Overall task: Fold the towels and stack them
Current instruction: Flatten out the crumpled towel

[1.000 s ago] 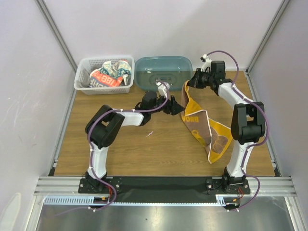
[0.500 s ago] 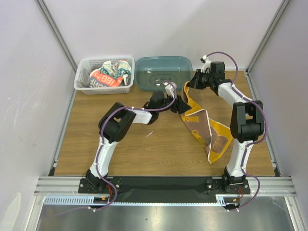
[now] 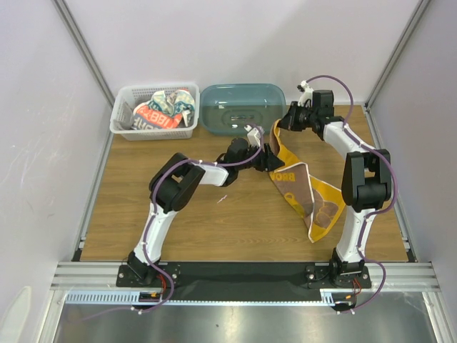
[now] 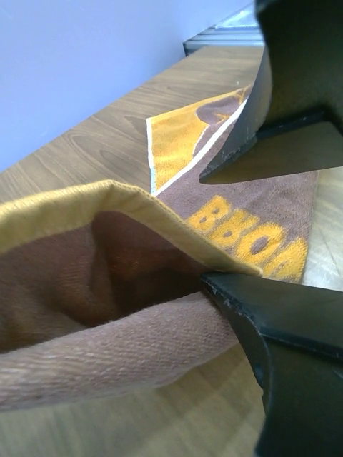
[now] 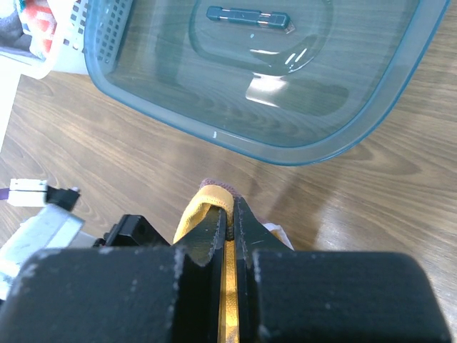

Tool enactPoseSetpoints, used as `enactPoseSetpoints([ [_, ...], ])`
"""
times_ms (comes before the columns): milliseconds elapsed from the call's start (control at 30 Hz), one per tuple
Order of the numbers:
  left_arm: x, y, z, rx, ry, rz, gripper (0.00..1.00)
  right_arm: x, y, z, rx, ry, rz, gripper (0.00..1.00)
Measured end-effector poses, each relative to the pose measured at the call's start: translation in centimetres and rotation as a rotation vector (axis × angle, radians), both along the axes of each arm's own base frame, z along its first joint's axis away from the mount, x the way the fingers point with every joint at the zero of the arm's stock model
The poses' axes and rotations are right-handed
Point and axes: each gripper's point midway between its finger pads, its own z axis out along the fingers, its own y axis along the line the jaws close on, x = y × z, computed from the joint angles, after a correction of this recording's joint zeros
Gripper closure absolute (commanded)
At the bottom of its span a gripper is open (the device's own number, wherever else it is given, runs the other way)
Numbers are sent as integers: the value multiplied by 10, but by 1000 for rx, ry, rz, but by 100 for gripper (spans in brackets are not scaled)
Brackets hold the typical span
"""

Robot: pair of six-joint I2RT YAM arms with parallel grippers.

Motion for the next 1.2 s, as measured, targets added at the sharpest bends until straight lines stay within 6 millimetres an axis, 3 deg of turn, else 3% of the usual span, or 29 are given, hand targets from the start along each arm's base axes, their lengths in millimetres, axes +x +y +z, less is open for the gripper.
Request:
enactPoseSetpoints([
  [433,-11,-1,-26,-16,118,35,46,-2,0,-2,-9,2,10,100],
  [700,-18,0,-35,-25,133,88,56,-2,0,-6,-10,11,12,100],
  [800,-16,0,-35,-27,134,104,68,-2,0,-7,-11,15,12,100],
  [833,-15,0,-35,-26,133,111,79,-2,0,-7,-11,14,12,100],
  [933,-12,1,-36,-23,129,129,97,-2,0,-8,-12,15,13,100],
  [1100,-9,6,-36,14,114,143,100,-3,-2,-9,-22,18,9,100],
  [1200,-7,17,-22,65,85,152,100,-3,-4,-11,-35,23,3,100],
])
